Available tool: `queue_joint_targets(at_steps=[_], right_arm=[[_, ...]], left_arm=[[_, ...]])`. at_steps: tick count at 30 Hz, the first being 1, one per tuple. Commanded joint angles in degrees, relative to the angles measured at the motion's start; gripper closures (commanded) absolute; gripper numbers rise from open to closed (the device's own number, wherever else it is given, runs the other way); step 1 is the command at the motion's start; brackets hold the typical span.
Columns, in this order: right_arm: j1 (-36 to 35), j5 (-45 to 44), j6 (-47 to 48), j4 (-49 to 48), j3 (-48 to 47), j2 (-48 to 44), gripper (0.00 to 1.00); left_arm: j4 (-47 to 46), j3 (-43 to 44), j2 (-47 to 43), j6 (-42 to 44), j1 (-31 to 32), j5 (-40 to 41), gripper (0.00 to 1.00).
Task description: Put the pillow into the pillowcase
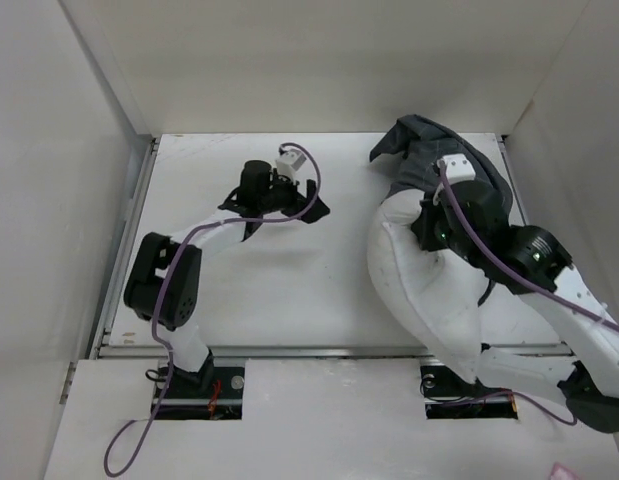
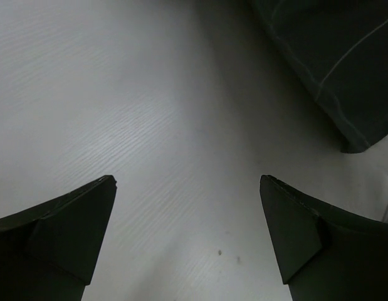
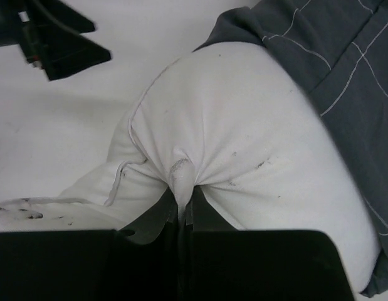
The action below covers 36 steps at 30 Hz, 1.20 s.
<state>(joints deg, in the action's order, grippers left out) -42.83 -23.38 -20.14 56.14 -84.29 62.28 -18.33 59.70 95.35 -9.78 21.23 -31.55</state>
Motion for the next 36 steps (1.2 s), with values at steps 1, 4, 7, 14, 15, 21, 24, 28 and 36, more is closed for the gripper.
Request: queue_joint_targets(at_steps=[1, 4, 7, 14, 15, 21, 24, 28, 36], right_arm=[[-0.1, 5.4, -2.5, -1.3, 3.9, -5.1, 1.0], [-0.1, 6.1, -3.7, -1.9, 5.3, -7.9, 1.0], [-0.1, 5.4, -4.2, -1.9, 5.3, -8.5, 1.0], [-0.1, 7.8, -4.2, 0.1, 3.3, -7.7, 1.0], [-0.1, 8.7, -4.2, 0.6, 2.6, -7.7, 1.0], [-0.1, 9.2, -4.2, 4.1, 0.9, -7.7, 1.0], [-0.1, 9.2, -4.2, 4.9, 0.9, -7.7, 1.0], [-0.1, 9.2, -4.2, 5.4, 0.9, -8.8, 1.0], [-0.1, 7.0, -4.2, 5.4, 1.4, -8.3, 1.0]], left_arm=[[-8.2, 5.2, 2.6, 5.7, 3.8, -12.3, 0.0], [-18.7, 4.6, 5.4, 1.0, 5.0, -18.3, 0.0], [-14.8, 10.4, 10.5, 3.4, 10.6, -18.4, 0.0], [-30.3, 6.0, 11.9, -4.0, 17.2, -7.6, 0.0], [-32.0, 6.0, 11.9, -6.4, 18.0, -4.4, 0.0], [-29.6, 13.5, 16.9, -8.4, 18.1, 14.3, 0.0], [-27.1, 18.2, 19.6, -6.0, 18.1, 19.4, 0.0], [-27.6, 22.3, 22.2, -5.1, 18.1, 13.5, 0.0], [-37.8, 16.6, 19.2, -4.1, 18.1, 5.0, 1.0]])
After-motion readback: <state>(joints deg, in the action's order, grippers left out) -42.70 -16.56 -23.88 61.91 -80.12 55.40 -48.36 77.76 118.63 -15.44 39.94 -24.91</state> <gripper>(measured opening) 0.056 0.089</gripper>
